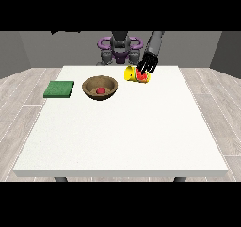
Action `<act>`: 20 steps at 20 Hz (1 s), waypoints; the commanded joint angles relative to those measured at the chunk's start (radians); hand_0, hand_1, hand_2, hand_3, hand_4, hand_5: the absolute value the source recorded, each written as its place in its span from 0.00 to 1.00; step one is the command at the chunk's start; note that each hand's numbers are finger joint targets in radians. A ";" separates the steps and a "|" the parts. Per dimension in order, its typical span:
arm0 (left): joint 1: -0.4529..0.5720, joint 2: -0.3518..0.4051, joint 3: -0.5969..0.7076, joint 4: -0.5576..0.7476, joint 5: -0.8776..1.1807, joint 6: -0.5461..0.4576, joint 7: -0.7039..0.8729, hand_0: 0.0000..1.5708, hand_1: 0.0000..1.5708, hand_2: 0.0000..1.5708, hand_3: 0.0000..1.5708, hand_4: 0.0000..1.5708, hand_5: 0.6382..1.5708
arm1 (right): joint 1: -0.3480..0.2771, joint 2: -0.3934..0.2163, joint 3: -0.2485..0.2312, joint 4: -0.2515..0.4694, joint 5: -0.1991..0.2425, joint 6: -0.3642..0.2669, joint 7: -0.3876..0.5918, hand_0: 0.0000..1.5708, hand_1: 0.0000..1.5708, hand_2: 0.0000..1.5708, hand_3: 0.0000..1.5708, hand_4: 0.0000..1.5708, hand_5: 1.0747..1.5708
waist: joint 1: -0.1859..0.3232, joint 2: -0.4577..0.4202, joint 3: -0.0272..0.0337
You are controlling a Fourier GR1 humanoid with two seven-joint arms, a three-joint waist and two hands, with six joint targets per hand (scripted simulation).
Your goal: Pick the cup and pour the ball into the bowl, then pick the bowl and place it on the pad
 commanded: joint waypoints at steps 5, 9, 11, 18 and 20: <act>0.096 -0.096 0.221 -0.248 0.488 -0.172 -0.331 0.90 0.90 1.00 1.00 0.88 0.93 | -0.005 0.025 0.010 -0.089 0.010 -0.046 0.012 0.00 0.00 0.00 0.00 0.28 0.99 | 0.065 0.071 -0.0136; 0.098 -0.163 0.319 -0.334 0.747 -0.410 -0.389 0.78 0.78 0.88 0.68 0.45 0.99 | -0.002 0.050 0.010 -0.094 0.013 -0.071 0.006 0.00 0.00 0.00 0.04 0.30 0.99 | 0.108 0.099 -0.0152; 0.110 -0.144 0.372 -0.364 0.854 -0.545 -0.459 0.41 0.41 0.13 0.00 0.22 1.00 | -0.003 0.067 0.014 -0.105 0.032 -0.108 0.015 0.00 0.00 0.00 0.00 0.33 0.99 | 0.153 0.138 -0.0084; 0.084 0.066 0.508 -0.272 1.041 -0.922 -0.571 0.00 0.00 0.00 0.00 0.00 0.98 | -0.034 0.132 0.144 -0.265 0.180 -0.234 0.074 0.00 0.00 0.00 0.00 0.31 0.99 | 0.162 0.264 0.0037; 0.004 0.146 0.521 -0.262 1.063 -0.970 -0.460 0.00 0.00 0.00 0.00 0.00 0.97 | -0.057 0.131 0.133 -0.182 0.184 -0.218 0.022 0.00 0.00 0.00 0.00 0.31 0.99 | 0.154 0.289 0.0061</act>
